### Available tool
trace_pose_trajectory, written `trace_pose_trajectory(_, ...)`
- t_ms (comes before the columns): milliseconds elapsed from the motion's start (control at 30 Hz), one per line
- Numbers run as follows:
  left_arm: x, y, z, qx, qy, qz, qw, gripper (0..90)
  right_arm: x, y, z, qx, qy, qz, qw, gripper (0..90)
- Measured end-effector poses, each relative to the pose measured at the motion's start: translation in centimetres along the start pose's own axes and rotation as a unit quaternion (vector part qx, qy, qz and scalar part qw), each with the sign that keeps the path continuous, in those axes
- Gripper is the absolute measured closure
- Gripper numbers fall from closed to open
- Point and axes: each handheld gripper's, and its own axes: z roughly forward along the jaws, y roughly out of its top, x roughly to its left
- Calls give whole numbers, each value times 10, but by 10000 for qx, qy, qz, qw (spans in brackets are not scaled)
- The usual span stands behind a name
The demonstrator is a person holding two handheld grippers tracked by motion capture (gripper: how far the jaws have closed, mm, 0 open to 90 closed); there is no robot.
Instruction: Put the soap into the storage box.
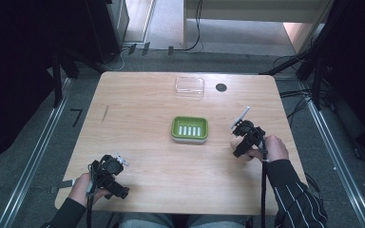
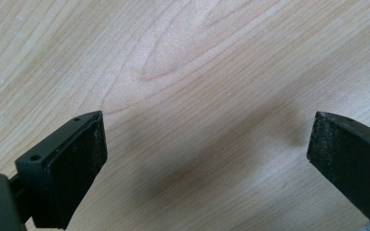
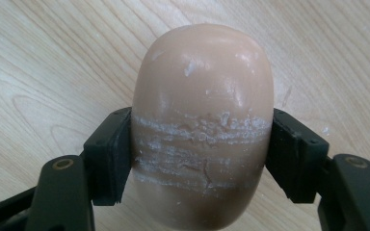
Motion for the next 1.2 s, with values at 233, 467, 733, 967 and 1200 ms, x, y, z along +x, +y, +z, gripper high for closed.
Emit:
trace_pose_trajectory(233, 0, 0, 0, 11, 11, 0, 10000, 8, 4, 9, -3, -41, 3, -110, 9999, 332)
trace_pose_trajectory(467, 0, 0, 0, 12, -7, -5, 10000, 8, 7, 16, -5, -90, 14, -189, 9998, 332)
trace_pose_trajectory(733, 0, -1, 1, 3, -17, -21, 10000, 8, 8, 24, -7, -99, 30, -308, 9995, 333)
trace_pose_trajectory(967, 0, -2, 1, 11, 0, -14, 10000, 8, 10, 28, -8, -120, 49, -372, 9992, 333)
trace_pose_trajectory(1200, 0, -4, 1, 1, 0, -39, 10000, 8, 10, 34, -10, -149, 39, -457, 9988, 333)
